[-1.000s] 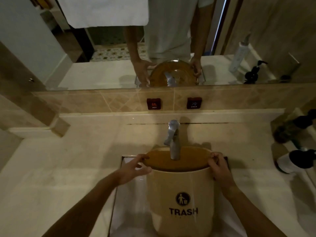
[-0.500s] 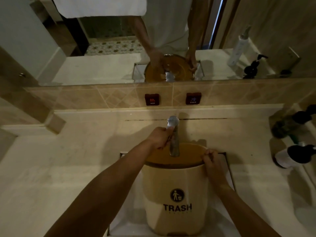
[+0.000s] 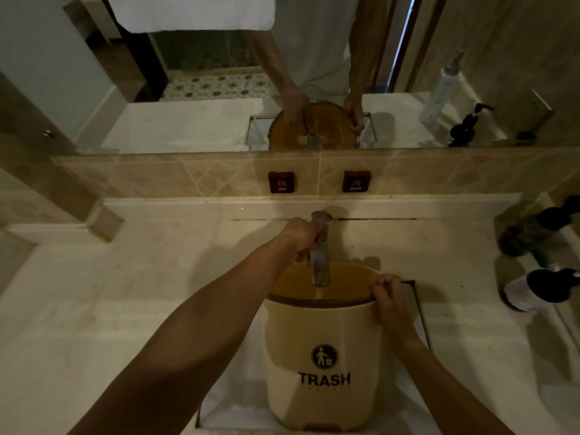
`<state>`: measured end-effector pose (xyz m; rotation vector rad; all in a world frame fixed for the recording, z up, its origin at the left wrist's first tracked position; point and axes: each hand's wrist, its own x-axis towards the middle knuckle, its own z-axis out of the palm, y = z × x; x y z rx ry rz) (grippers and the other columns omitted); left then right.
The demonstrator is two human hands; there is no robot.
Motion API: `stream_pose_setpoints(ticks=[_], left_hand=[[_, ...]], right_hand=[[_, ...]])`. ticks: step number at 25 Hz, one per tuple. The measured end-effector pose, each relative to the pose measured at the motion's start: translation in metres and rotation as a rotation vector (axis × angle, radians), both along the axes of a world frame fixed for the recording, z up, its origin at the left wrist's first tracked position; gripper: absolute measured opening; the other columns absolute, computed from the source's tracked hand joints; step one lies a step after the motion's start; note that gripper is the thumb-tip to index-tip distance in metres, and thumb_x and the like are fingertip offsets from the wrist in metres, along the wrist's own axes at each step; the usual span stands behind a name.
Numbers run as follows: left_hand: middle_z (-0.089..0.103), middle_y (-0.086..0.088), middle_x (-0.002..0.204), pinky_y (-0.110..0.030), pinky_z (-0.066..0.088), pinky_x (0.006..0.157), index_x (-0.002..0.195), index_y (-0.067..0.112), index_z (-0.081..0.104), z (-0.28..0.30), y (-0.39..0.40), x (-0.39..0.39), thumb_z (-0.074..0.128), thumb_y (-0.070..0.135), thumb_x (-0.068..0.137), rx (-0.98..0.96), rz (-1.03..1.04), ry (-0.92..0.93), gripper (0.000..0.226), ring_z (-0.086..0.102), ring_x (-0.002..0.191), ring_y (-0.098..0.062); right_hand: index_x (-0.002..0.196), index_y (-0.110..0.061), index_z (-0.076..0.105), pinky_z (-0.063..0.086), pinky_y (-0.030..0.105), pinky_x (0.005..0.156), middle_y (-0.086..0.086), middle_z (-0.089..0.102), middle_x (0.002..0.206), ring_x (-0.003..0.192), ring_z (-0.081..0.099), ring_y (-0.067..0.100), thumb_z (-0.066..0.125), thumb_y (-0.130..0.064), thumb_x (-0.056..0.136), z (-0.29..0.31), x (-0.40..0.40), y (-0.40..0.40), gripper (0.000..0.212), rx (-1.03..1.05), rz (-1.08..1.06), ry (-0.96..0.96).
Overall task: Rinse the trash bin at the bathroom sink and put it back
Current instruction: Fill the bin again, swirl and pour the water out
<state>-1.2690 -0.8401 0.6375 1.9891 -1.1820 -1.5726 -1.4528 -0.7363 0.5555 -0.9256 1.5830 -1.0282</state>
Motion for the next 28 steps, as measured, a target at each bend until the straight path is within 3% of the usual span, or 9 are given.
stream_pose_setpoints(ticks=[9, 14, 22, 28], left_hand=[[0.047, -0.005, 0.060, -0.022, 0.022, 0.045, 0.081, 0.008, 0.051, -0.0066, -0.0024, 0.0011, 0.045, 0.034, 0.100, -0.015, 0.026, 0.039, 0.032, 0.029, 0.045, -0.015], [0.049, -0.004, 0.061, -0.019, 0.026, 0.040, 0.080, 0.009, 0.052, -0.0089, -0.0021, 0.0009, 0.046, 0.040, 0.099, -0.030, 0.019, 0.020, 0.037, 0.034, 0.045, -0.016], [0.048, -0.004, 0.060, -0.020, 0.024, 0.041, 0.091, 0.007, 0.054, -0.0094, 0.0006, -0.0003, 0.045, 0.041, 0.100, -0.042, 0.040, 0.031, 0.037, 0.034, 0.045, -0.015], [0.049, -0.004, 0.060, -0.022, 0.024, 0.042, 0.080, 0.008, 0.056, -0.0084, 0.0037, -0.0012, 0.044, 0.040, 0.101, -0.071, 0.051, 0.041, 0.040, 0.033, 0.045, -0.015]], right_hand=[[0.085, -0.019, 0.043, 0.032, 0.028, 0.059, -0.001, 0.042, 0.078, 0.069, 0.040, 0.013, 0.048, -0.003, 0.093, -0.0009, -0.0006, -0.0005, 0.019, 0.017, -0.015, 0.011], [0.092, -0.013, 0.044, 0.033, 0.030, 0.063, -0.002, 0.043, 0.079, 0.071, 0.041, 0.014, 0.049, -0.005, 0.093, -0.0009, -0.0010, 0.0005, 0.009, 0.025, -0.006, 0.030], [0.092, -0.010, 0.044, 0.034, 0.027, 0.063, 0.000, 0.043, 0.078, 0.071, 0.041, 0.014, 0.046, -0.002, 0.094, 0.0029, 0.0005, 0.0000, 0.009, 0.013, -0.001, 0.030], [0.095, -0.008, 0.045, 0.036, 0.022, 0.061, 0.002, 0.044, 0.080, 0.071, 0.042, 0.014, 0.048, -0.004, 0.094, 0.0033, 0.0001, 0.0004, 0.006, 0.020, 0.001, 0.026]])
